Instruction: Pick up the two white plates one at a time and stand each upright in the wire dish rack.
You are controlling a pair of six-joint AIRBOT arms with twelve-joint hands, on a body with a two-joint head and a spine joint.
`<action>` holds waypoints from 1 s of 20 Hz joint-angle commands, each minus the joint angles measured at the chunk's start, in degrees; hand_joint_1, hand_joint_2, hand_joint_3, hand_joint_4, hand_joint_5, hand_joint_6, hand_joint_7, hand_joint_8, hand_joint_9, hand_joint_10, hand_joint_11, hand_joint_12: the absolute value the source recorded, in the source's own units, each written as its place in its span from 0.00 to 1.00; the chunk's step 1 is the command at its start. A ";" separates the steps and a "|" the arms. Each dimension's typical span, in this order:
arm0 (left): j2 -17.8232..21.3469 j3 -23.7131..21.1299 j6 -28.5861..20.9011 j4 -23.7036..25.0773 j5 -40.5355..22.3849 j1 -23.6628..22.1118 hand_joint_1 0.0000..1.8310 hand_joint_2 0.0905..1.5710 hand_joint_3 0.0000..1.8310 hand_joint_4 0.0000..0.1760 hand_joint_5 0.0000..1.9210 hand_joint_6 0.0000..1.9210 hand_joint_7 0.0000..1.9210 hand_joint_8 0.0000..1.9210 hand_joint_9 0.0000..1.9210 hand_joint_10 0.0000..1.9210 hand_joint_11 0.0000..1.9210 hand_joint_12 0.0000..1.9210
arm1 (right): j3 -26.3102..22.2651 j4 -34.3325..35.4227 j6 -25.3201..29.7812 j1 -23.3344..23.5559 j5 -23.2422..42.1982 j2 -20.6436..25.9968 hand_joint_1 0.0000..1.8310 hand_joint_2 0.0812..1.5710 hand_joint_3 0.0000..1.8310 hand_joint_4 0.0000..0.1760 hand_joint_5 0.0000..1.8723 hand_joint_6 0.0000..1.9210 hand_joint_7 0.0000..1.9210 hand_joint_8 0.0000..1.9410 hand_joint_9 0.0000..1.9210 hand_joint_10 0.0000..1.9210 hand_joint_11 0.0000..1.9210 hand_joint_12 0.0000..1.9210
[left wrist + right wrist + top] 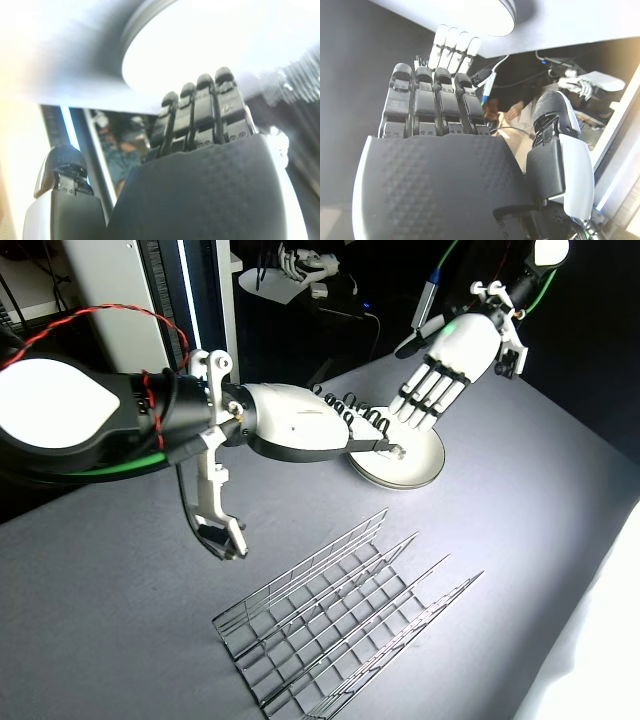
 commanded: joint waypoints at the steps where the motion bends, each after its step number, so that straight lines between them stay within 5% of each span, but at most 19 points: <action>1: -0.05 0.48 -0.30 -3.81 -1.28 -0.23 0.00 0.66 0.00 0.00 0.00 0.00 0.00 0.00 0.00 0.00 0.00 0.00 | 0.06 3.47 0.17 0.78 4.55 0.08 0.00 0.74 0.00 0.00 0.01 0.00 0.00 0.00 0.00 0.00 0.00 0.00; 20: -4.59 6.50 2.52 -3.98 2.12 4.09 0.00 0.64 0.00 0.00 0.00 0.00 0.00 0.00 0.00 0.00 0.00 0.00 | 1.54 0.17 0.29 0.66 5.02 -2.38 0.00 0.76 0.00 0.00 0.02 0.01 0.01 0.00 0.00 0.00 0.00 0.00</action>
